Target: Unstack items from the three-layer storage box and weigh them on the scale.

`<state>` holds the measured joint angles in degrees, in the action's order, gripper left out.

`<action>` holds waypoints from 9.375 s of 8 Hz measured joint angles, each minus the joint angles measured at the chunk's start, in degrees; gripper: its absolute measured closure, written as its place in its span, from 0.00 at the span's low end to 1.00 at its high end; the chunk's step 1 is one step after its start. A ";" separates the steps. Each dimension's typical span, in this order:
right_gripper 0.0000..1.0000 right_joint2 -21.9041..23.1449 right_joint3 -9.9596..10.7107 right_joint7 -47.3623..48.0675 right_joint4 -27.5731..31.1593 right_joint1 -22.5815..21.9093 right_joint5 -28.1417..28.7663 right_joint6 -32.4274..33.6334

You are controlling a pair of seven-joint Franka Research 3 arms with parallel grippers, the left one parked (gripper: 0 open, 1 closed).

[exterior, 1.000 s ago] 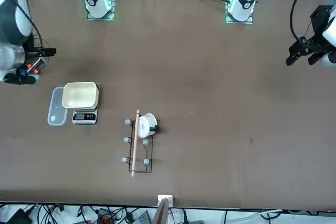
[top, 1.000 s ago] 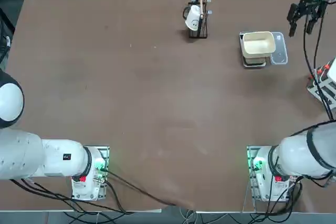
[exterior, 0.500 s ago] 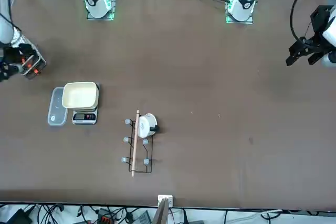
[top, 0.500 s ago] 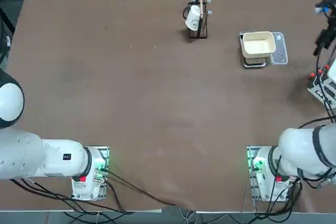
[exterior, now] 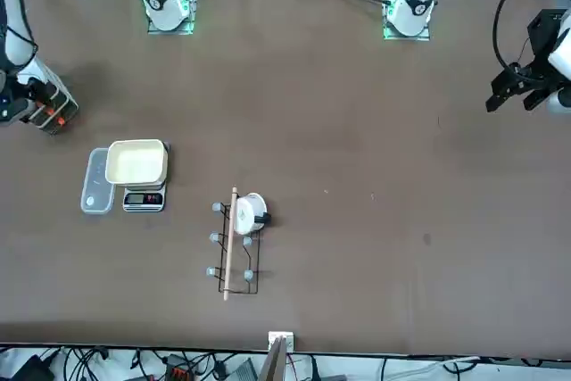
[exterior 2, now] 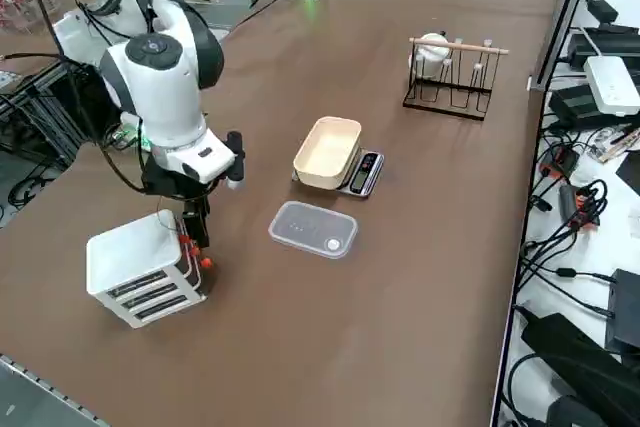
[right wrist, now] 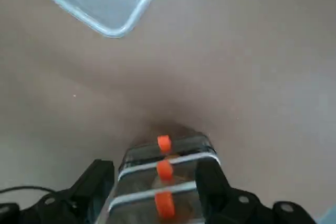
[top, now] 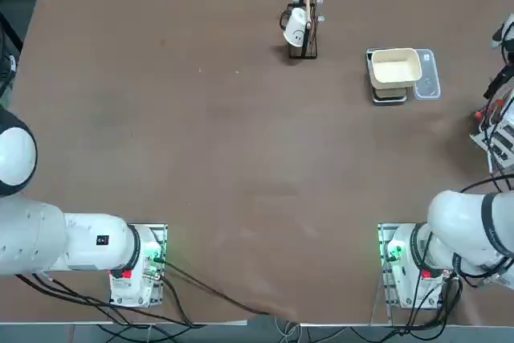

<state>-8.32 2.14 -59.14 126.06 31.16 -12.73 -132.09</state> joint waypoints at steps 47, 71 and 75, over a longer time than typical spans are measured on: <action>0.88 -5.93 -1.44 7.42 -7.91 -10.33 -8.86 6.68; 0.37 -4.23 0.01 -5.63 -3.37 -1.92 1.37 1.88; 0.52 -4.04 0.00 -5.61 -3.54 -1.51 1.39 3.04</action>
<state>-12.36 2.14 -64.75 122.52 29.64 -11.35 -129.05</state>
